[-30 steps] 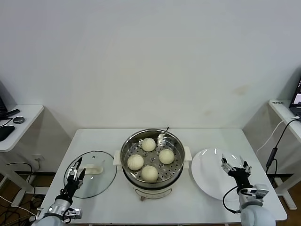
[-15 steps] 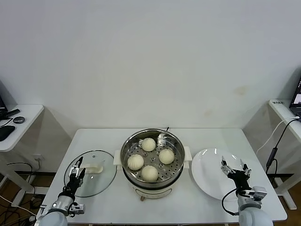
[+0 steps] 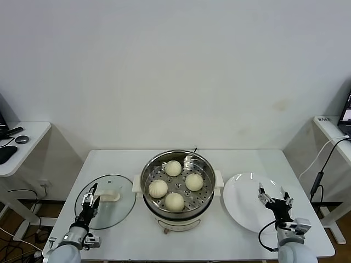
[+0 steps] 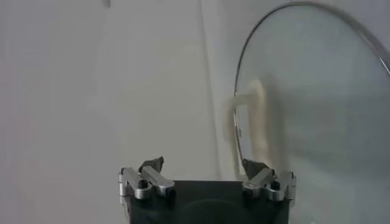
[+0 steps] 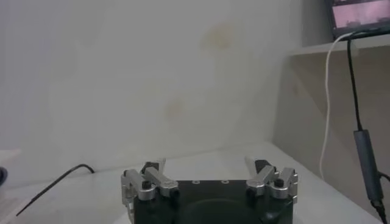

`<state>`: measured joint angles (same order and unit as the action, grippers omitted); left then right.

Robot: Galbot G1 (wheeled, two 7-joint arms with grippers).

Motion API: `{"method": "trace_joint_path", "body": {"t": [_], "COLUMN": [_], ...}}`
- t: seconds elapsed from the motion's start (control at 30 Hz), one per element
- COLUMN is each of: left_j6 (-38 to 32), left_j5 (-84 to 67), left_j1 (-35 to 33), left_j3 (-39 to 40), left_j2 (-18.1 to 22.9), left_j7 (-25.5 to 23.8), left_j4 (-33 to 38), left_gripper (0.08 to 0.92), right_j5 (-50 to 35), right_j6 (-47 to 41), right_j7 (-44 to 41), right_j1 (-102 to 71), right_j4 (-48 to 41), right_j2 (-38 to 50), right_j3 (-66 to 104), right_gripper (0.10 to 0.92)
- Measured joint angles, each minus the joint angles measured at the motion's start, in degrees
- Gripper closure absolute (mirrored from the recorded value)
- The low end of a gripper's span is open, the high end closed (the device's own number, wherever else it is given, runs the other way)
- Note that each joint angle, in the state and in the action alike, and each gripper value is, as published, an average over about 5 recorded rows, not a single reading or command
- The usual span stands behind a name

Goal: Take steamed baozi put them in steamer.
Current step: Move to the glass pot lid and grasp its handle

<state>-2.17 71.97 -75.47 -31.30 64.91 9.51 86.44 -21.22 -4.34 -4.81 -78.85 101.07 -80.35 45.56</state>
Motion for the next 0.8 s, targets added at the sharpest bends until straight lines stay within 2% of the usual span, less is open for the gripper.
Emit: {"method": "trace_joint_path", "body": {"t": [0.8], "left_j6": [0.96], "left_j5": [-0.56], "left_j1": [8.94], "left_j3": [1.86], "left_j2": [2.11], "left_j7": [1.83], "left_j4": [-8.68], "left_gripper": [0.178], "right_j5": [0.76], "right_j6": [0.77], "right_j7": [-0.09], "right_j1": [-1.53], "right_j4": [-0.09], "right_j2": [-0.73], "right_j3": [0.71], "right_gripper": [0.203]}}
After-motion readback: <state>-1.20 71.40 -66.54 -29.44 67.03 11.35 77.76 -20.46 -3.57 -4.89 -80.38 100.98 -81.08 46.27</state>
